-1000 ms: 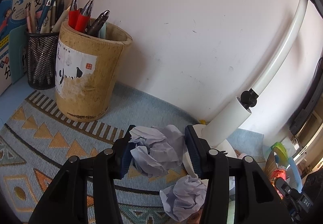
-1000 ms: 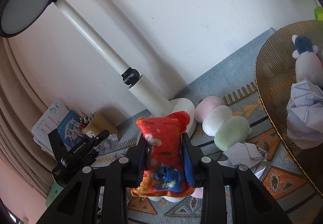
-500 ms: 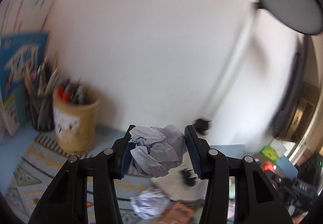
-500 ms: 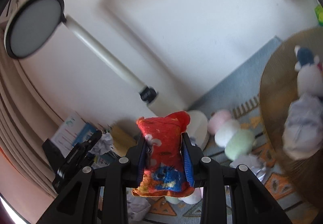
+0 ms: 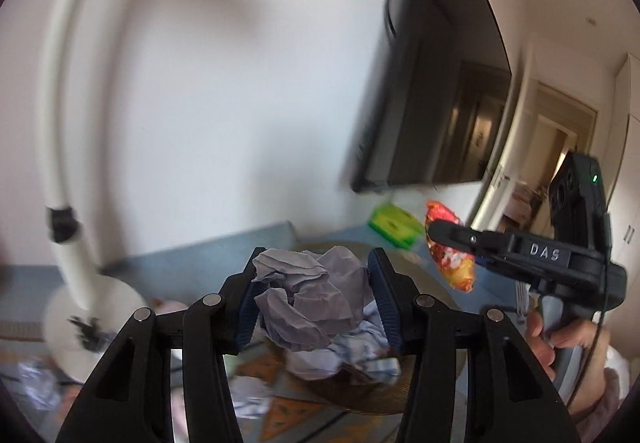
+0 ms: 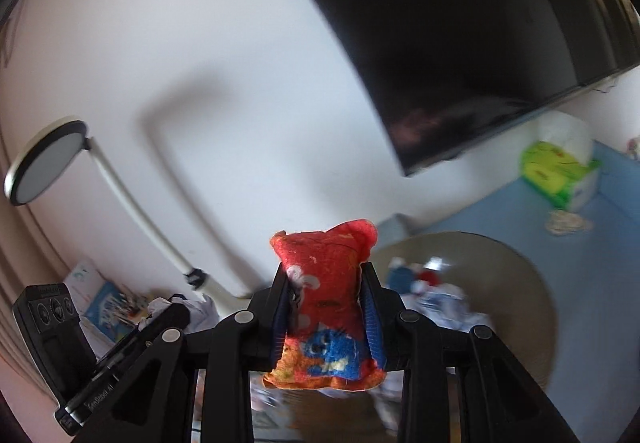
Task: Organize objects
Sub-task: 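Carry the paper ball and red snack bag over the basket and open both tools, then lower both tools onto the large crumpled paper and grasp it together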
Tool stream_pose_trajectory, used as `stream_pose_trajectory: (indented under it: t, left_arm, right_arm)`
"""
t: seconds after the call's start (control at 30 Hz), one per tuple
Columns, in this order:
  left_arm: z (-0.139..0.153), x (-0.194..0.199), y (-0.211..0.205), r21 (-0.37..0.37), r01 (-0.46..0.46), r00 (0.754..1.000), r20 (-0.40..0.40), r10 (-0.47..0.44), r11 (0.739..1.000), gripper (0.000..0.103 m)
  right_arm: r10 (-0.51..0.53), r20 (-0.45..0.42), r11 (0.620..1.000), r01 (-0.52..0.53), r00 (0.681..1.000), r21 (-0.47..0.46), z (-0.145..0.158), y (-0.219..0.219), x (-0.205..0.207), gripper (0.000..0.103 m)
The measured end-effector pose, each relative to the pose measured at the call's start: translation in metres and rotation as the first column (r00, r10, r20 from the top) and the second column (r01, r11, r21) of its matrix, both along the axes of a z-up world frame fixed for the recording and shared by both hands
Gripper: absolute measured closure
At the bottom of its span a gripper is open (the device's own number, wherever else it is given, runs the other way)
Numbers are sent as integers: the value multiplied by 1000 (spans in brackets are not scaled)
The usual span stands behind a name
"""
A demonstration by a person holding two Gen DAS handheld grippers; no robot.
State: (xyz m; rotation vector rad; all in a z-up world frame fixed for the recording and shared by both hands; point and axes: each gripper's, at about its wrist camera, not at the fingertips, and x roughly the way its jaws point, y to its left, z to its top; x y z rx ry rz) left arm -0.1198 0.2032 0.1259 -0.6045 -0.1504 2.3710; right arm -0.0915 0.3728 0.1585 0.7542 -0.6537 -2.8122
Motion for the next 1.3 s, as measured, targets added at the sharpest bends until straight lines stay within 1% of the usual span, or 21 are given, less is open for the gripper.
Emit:
stream_pose_trajectory:
  t: [0.1,0.13,0.17,0.2,0.23,0.27,0.3,0.37,0.4,0.47,0.53,0.57,0.73,0.83,0.9,0.97,1.03,1.1,1.2,1.23,1.3]
  left_arm:
    - [-22,1,27,-18,41,998,55,-40,999,55]
    - [-29,2,31,-16,52,996,71,-51,999,55]
    - [-34,5,23,-13,65,994,88,-63,998,53]
    - [-39,4,29,-16,72,992,106,-70,997,47]
    - [-45,2,34,-14,71,990,124,-69,997,41]
    - [-51,-1,37,-4,80,983,164,-78,997,16]
    - [-58,-6,40,5,100,966,237,-99,995,1]
    - [-64,-8,40,3,104,942,321,-99,995,1]
    - [-65,-6,40,-15,94,943,323,-84,995,1]
    - [-60,1,37,-31,91,950,302,-77,995,1]
    - [-57,4,37,-40,94,952,297,-78,995,1]
    - [-57,0,42,-44,91,953,295,-74,995,1]
    - [-36,3,28,-66,40,968,250,-22,997,1]
    - [-17,9,2,-71,-20,974,222,35,997,1]
    - [-1,14,-21,-98,-92,976,190,109,991,1]
    - [13,21,-44,-125,-154,974,148,172,980,0]
    - [26,27,-70,-165,-228,963,104,247,960,1]
    - [31,33,-94,-211,-289,948,73,310,934,1]
    - [21,41,-124,-269,-355,923,50,381,895,1]
    - [12,43,-134,-291,-373,914,51,403,881,1]
    - [-9,46,-150,-318,-393,898,68,434,863,1]
  right_arm:
    - [-42,56,999,41,998,13,-10,20,6,71]
    - [-46,73,999,46,996,10,-14,24,8,69]
    - [-44,104,999,43,994,10,-20,29,7,69]
    - [-37,132,999,36,991,12,-25,29,4,63]
    - [-34,168,999,34,985,4,-33,33,2,42]
    - [-29,190,999,33,981,-14,-38,37,0,26]
    - [-20,217,999,28,976,-35,-45,40,-2,0]
    - [-35,208,997,47,977,-53,-47,44,0,0]
    - [-45,198,997,57,979,-54,-46,45,3,0]
    - [-53,177,996,65,983,-60,-41,45,6,0]
    - [-53,168,996,65,984,-68,-36,42,10,0]
    - [-57,164,995,69,985,-70,-34,41,12,0]
    - [-67,148,994,79,987,-78,-15,26,22,0]
    - [-63,129,995,72,990,-67,1,12,30,0]
    - [-59,105,996,65,993,-56,15,0,36,0]
    - [-37,88,998,42,995,-53,27,-14,41,0]
    - [-13,58,999,15,998,-33,40,-34,48,0]
    - [0,37,1000,0,999,9,48,-56,55,0]
    - [33,48,998,-36,998,59,40,-89,59,0]
    - [52,63,996,-56,997,68,32,-100,59,0]
    - [89,107,993,-97,990,72,9,-123,58,0]
